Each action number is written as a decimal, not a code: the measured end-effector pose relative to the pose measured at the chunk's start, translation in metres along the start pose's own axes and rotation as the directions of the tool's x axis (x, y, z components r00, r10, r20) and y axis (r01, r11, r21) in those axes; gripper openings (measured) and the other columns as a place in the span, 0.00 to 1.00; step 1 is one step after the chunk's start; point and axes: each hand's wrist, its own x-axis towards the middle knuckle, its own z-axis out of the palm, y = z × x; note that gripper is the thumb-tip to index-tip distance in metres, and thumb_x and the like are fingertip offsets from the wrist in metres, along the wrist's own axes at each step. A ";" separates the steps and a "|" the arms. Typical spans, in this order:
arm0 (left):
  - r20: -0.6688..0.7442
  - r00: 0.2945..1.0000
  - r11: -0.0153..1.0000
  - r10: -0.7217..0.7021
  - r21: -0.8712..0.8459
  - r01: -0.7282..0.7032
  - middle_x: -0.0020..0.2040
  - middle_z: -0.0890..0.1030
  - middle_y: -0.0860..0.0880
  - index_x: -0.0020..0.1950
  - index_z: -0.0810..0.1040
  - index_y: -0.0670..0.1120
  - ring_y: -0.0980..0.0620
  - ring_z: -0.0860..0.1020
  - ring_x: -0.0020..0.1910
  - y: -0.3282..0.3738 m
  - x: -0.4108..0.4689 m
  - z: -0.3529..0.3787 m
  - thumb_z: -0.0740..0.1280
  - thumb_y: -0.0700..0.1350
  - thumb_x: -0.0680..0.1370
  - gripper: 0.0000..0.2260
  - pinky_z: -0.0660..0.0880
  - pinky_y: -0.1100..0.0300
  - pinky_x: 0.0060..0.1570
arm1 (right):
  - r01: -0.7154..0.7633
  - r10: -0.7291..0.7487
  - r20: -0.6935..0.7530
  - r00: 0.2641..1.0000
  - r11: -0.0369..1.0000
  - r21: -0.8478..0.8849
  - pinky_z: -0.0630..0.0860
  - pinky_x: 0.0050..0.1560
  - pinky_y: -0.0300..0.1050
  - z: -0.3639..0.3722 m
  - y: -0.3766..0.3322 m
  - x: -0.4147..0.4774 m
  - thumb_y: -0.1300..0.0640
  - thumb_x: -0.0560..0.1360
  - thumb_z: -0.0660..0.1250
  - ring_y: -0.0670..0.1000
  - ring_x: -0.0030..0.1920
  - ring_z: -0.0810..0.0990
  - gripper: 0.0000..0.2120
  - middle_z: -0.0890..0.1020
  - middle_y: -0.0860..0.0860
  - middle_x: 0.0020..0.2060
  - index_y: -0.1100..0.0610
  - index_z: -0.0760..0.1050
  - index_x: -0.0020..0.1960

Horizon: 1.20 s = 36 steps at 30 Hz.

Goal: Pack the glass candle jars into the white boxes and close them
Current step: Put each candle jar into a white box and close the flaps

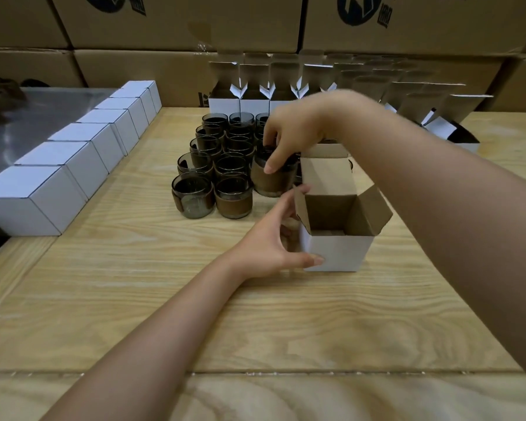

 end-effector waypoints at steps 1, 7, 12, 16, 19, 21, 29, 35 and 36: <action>-0.018 1.000 1.000 -0.001 -0.008 0.001 0.66 0.72 0.57 0.76 0.56 0.57 0.58 0.74 0.63 0.000 0.000 -0.001 0.79 0.42 0.67 0.45 0.75 0.61 0.57 | 0.009 -0.008 -0.014 1.000 1.000 0.025 0.71 0.41 0.37 -0.006 0.002 -0.003 0.42 0.73 0.67 0.54 0.55 0.78 0.28 0.79 0.54 0.58 0.58 0.73 0.66; -0.078 0.997 0.999 -0.008 -0.036 0.005 0.66 0.72 0.51 0.77 0.53 0.57 0.50 0.78 0.60 -0.001 0.002 -0.002 0.77 0.39 0.69 0.46 0.77 0.53 0.57 | -0.005 0.020 -0.078 0.997 0.982 0.187 0.71 0.39 0.37 -0.032 0.017 -0.027 0.38 0.68 0.68 0.47 0.47 0.80 0.28 0.81 0.51 0.53 0.52 0.76 0.64; -0.130 0.991 0.999 -0.020 -0.038 0.016 0.68 0.71 0.50 0.78 0.51 0.54 0.57 0.74 0.64 -0.004 0.003 -0.003 0.76 0.36 0.70 0.46 0.75 0.63 0.57 | -0.057 0.087 -0.107 0.990 0.966 0.251 0.71 0.35 0.34 -0.036 0.032 -0.045 0.35 0.59 0.68 0.45 0.42 0.81 0.34 0.82 0.50 0.46 0.54 0.79 0.59; -0.139 0.990 0.999 -0.030 -0.037 0.025 0.70 0.70 0.51 0.78 0.52 0.52 0.63 0.69 0.66 -0.006 0.004 -0.005 0.76 0.36 0.69 0.46 0.72 0.69 0.57 | -0.109 0.112 -0.001 0.994 0.972 0.210 0.72 0.34 0.34 -0.031 0.036 -0.055 0.33 0.54 0.67 0.45 0.40 0.82 0.36 0.83 0.49 0.42 0.55 0.80 0.55; -0.148 0.988 0.999 -0.041 -0.030 0.037 0.70 0.69 0.54 0.78 0.51 0.54 0.61 0.68 0.68 -0.006 0.004 -0.005 0.77 0.38 0.69 0.47 0.71 0.62 0.62 | -0.126 0.118 0.054 0.992 0.971 0.201 0.73 0.34 0.35 -0.018 0.034 -0.058 0.33 0.54 0.68 0.46 0.41 0.82 0.35 0.83 0.50 0.41 0.56 0.80 0.53; -0.148 0.988 0.999 -0.045 -0.028 0.041 0.70 0.69 0.54 0.78 0.51 0.55 0.59 0.68 0.69 -0.006 0.004 -0.005 0.78 0.39 0.69 0.47 0.71 0.51 0.66 | -0.144 0.134 0.065 0.989 0.975 0.168 0.72 0.34 0.36 -0.006 0.032 -0.058 0.32 0.57 0.69 0.47 0.41 0.82 0.34 0.83 0.50 0.40 0.56 0.81 0.52; -0.156 0.986 0.998 -0.062 -0.009 0.062 0.70 0.69 0.53 0.78 0.51 0.56 0.56 0.69 0.69 -0.008 0.003 -0.005 0.78 0.41 0.68 0.48 0.71 0.46 0.65 | -0.245 0.244 0.015 0.970 0.969 0.029 0.77 0.38 0.44 0.032 0.018 -0.050 0.32 0.63 0.72 0.52 0.41 0.82 0.27 0.82 0.51 0.39 0.56 0.77 0.44; -0.151 0.987 0.998 -0.055 0.012 0.057 0.69 0.71 0.52 0.78 0.51 0.59 0.57 0.70 0.68 -0.004 0.003 -0.004 0.78 0.43 0.67 0.48 0.73 0.46 0.63 | -0.288 0.284 -0.065 0.957 0.954 -0.082 0.73 0.31 0.42 0.046 0.000 -0.052 0.37 0.65 0.73 0.51 0.34 0.76 0.25 0.75 0.51 0.33 0.56 0.68 0.35; -0.151 0.987 0.998 -0.052 0.016 0.055 0.69 0.71 0.52 0.78 0.51 0.59 0.56 0.70 0.68 -0.004 0.003 -0.003 0.78 0.44 0.67 0.48 0.73 0.47 0.63 | -0.300 0.294 -0.073 0.953 0.948 -0.104 0.74 0.34 0.43 0.047 -0.003 -0.052 0.37 0.66 0.73 0.51 0.35 0.76 0.25 0.74 0.51 0.34 0.56 0.67 0.35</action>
